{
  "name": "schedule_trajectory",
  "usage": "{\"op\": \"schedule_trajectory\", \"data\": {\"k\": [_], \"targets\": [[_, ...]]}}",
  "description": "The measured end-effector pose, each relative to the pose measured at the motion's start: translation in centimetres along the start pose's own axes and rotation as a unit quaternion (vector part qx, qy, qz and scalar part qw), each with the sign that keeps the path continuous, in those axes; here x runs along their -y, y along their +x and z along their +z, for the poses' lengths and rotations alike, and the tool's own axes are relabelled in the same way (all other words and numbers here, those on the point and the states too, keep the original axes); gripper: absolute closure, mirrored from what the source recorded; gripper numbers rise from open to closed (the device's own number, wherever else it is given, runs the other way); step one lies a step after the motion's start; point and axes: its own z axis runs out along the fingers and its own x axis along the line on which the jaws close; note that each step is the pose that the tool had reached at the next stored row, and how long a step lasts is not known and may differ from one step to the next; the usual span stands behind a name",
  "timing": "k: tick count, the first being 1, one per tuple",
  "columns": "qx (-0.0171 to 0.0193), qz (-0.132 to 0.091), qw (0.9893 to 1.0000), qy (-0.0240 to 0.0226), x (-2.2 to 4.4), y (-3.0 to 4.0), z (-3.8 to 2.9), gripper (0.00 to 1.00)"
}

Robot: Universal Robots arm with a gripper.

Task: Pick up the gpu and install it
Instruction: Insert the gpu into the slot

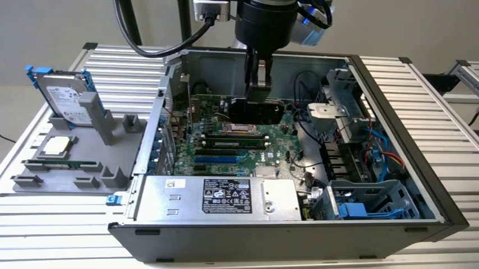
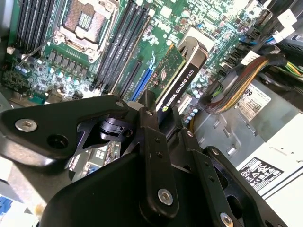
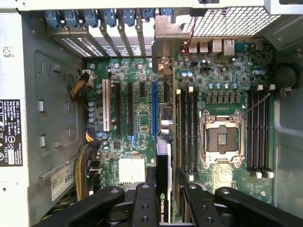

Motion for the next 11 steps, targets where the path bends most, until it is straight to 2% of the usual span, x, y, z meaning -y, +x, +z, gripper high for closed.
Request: {"op": "schedule_trajectory", "data": {"k": [11], "targets": [[-0.0001, 0.000, 1.0000, 0.0000, 0.01, 0.00, 0.32, 1.00]]}}
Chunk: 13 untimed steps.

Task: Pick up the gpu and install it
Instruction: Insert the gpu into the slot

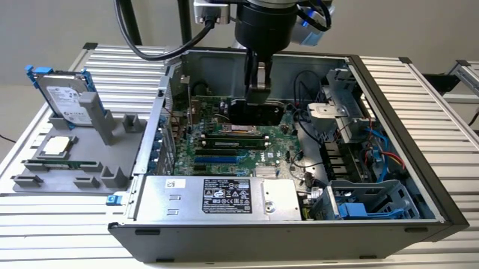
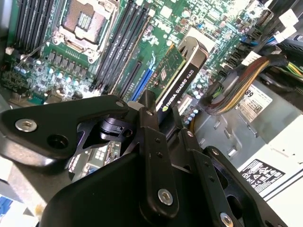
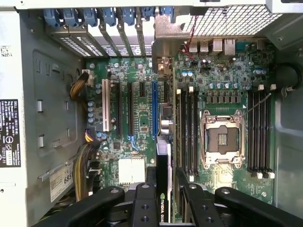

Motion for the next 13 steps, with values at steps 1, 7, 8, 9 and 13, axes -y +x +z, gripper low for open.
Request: {"op": "schedule_trajectory", "data": {"k": [1, 7, 8, 9, 13], "targets": [[0.0000, 0.000, 1.0000, 0.0000, 0.00, 0.00, 0.04, 1.00], [0.0000, 0.000, 1.0000, 0.0000, 0.00, 0.00, 0.28, 1.00], [0.0001, 0.000, 1.0000, 0.0001, 0.01, 0.00, 0.34, 1.00], [0.0000, 0.000, 1.0000, 0.0000, 0.01, 0.01, 0.42, 1.00], [-0.0003, 0.000, 1.0000, 0.0000, 0.01, 0.00, 0.64, 1.00]]}}
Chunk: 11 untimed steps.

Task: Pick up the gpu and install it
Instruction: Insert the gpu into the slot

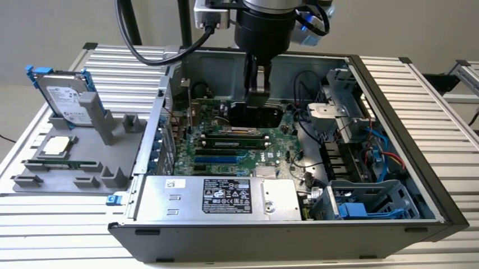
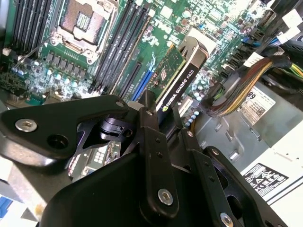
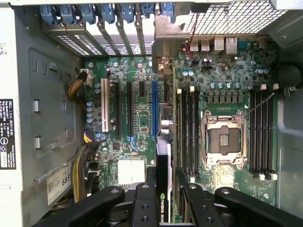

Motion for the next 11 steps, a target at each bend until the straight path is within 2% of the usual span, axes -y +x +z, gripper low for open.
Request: {"op": "schedule_trajectory", "data": {"k": [11], "targets": [[0.0001, 0.000, 1.0000, 0.0000, 0.00, 0.00, 0.15, 1.00]]}}
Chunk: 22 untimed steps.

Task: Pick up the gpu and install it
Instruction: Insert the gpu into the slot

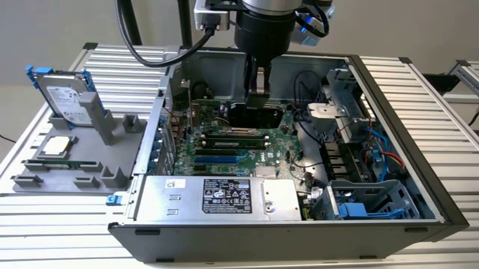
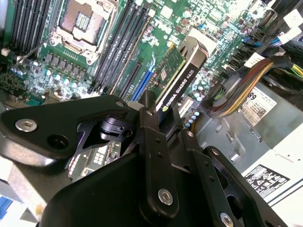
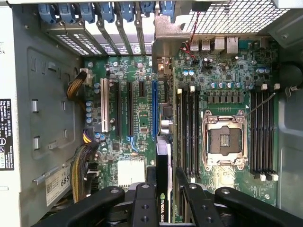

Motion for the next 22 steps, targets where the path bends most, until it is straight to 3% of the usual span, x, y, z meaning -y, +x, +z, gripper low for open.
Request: {"op": "schedule_trajectory", "data": {"k": [12, 22], "targets": [[-0.0001, 0.000, 1.0000, 0.0003, 0.01, 0.00, 0.66, 1.00], [0.0000, 0.000, 1.0000, -0.0001, 0.03, 0.01, 0.72, 1.00]]}}
